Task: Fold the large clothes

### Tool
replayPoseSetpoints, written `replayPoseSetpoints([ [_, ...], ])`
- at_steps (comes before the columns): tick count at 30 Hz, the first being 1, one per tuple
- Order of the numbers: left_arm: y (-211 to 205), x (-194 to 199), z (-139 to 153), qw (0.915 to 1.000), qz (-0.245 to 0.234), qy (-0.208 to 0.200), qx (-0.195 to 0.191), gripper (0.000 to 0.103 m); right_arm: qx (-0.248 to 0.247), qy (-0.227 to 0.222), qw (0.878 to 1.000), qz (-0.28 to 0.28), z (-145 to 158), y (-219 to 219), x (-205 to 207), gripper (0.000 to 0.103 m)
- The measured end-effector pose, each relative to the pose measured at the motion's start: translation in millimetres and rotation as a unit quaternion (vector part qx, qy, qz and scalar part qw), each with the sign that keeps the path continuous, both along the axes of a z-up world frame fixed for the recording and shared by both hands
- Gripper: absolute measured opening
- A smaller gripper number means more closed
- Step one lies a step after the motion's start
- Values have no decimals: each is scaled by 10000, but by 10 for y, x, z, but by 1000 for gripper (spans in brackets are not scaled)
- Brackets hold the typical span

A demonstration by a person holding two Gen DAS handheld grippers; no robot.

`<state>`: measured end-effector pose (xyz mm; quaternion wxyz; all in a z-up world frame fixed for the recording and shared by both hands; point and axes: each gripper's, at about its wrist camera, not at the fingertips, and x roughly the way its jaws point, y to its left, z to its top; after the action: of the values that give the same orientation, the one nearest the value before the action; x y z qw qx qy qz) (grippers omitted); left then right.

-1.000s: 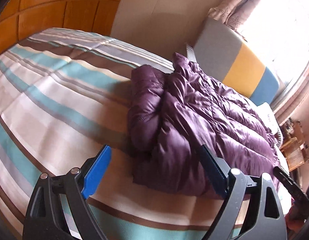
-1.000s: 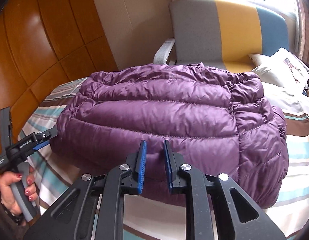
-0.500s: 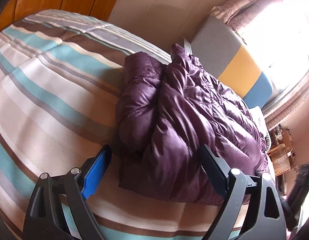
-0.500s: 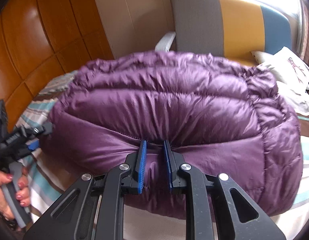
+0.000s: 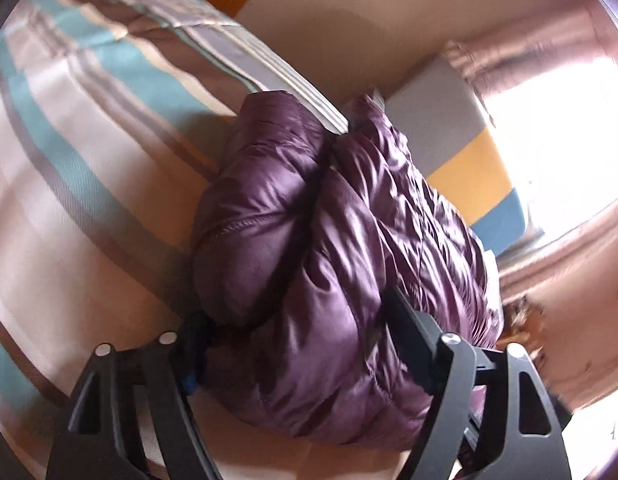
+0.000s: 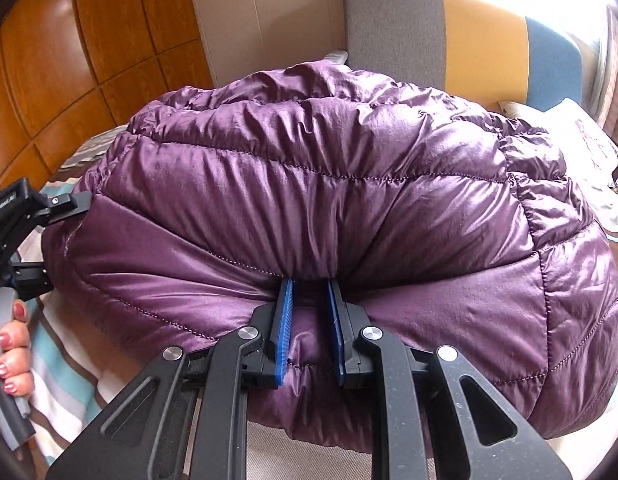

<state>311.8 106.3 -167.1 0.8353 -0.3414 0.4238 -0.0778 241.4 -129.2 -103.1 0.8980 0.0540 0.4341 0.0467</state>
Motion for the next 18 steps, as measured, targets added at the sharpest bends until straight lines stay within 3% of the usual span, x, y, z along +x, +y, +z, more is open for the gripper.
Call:
replayPoseSetpoints([
  [4, -2, 12, -66, 9994, 168, 5, -311, 55, 61, -1, 10000, -20, -7, -13, -15, 18],
  [9, -61, -32, -37, 9988, 262, -52, -404, 24, 27, 10, 10000, -13, 5, -27, -19, 17],
  [12, -224, -112, 207, 9988, 101, -454, 183, 17, -9, 43, 10000, -27, 4, -17, 2, 18],
  [18, -287, -321, 598, 9929, -189, -1077, 466, 14, -37, 143, 9999, -3, 3, 8, 18, 17],
])
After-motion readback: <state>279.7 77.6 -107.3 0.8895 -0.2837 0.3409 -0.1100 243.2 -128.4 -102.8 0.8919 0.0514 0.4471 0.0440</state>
